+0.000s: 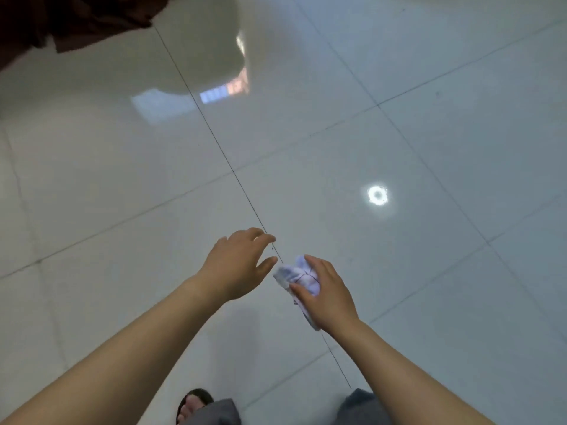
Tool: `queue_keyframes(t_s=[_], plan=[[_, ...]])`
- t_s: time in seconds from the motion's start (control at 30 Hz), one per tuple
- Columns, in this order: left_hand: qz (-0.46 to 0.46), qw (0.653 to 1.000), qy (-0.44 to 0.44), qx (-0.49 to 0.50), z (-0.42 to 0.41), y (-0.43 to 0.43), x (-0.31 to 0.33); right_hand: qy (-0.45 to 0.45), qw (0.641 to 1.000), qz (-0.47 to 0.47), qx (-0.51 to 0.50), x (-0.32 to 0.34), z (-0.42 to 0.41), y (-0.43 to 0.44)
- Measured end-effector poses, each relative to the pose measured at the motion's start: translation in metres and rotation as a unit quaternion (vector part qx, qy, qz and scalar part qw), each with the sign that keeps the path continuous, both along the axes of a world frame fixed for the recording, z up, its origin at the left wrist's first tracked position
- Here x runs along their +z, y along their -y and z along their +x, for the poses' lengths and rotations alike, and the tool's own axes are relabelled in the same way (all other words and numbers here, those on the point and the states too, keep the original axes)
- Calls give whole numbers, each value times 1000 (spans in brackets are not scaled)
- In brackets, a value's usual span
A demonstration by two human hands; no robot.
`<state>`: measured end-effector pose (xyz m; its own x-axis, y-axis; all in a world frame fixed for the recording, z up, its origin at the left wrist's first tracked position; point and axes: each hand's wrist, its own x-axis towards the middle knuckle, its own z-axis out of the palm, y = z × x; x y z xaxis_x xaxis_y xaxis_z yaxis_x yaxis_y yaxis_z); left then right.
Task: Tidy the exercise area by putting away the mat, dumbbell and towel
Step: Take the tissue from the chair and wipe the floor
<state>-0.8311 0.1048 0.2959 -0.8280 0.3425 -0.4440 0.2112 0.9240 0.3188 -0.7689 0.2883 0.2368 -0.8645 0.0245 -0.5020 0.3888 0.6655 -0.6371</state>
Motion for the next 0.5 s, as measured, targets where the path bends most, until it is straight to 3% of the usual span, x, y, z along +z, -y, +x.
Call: queue_keyframes(t_s=[0.13, 0.27, 0.43, 0.5], plan=[[7, 998, -35, -47, -21, -8, -137, -52, 998, 41, 20, -134, -22, 1], [-40, 991, -57, -113, -40, -15, -240, -157, 975, 151, 40, -221, -38, -8], [-120, 989, 53, -63, -25, -15, -303, -154, 960, 220, 76, -279, -6, -24], [-143, 985, 57, -73, -17, -16, -310, -144, 955, 247, 84, -283, -1, -21]])
